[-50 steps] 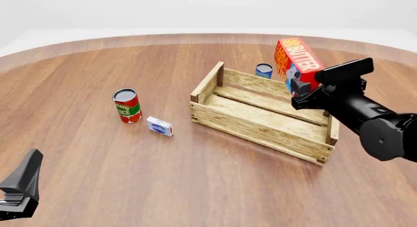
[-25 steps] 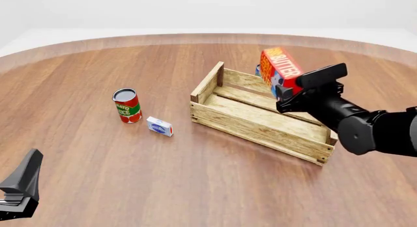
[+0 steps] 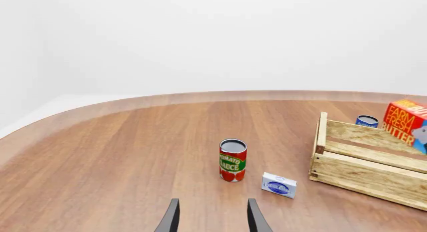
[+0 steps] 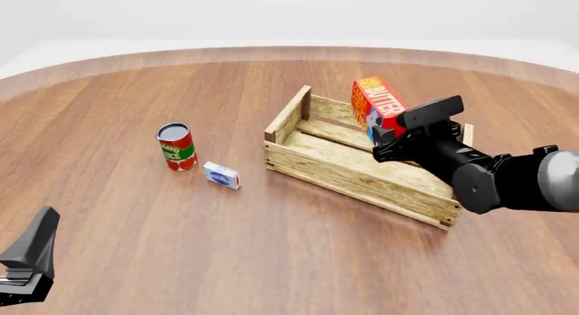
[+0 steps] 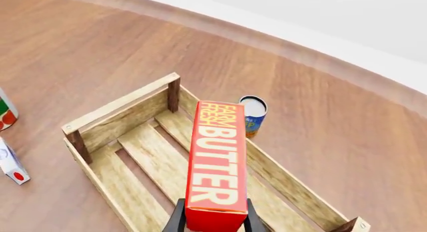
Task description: Pick up the butter and put it in the tray.
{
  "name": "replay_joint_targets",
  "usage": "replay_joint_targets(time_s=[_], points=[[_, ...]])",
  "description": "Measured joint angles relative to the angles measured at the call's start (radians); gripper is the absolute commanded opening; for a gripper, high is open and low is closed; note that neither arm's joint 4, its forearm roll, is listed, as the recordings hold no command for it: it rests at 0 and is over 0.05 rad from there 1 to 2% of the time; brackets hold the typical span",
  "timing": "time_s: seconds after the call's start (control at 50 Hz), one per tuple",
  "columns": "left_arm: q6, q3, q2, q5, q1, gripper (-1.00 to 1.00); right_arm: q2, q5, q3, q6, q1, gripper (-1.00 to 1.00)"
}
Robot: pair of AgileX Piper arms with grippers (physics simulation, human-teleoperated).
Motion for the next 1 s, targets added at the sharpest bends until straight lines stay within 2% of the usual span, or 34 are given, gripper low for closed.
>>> replay_joint_targets(time_s=[1.0], points=[[0.0, 0.0, 0.0, 0.0, 0.0, 1.0, 0.131, -0.045, -0.039, 0.023, -0.017, -1.0]])
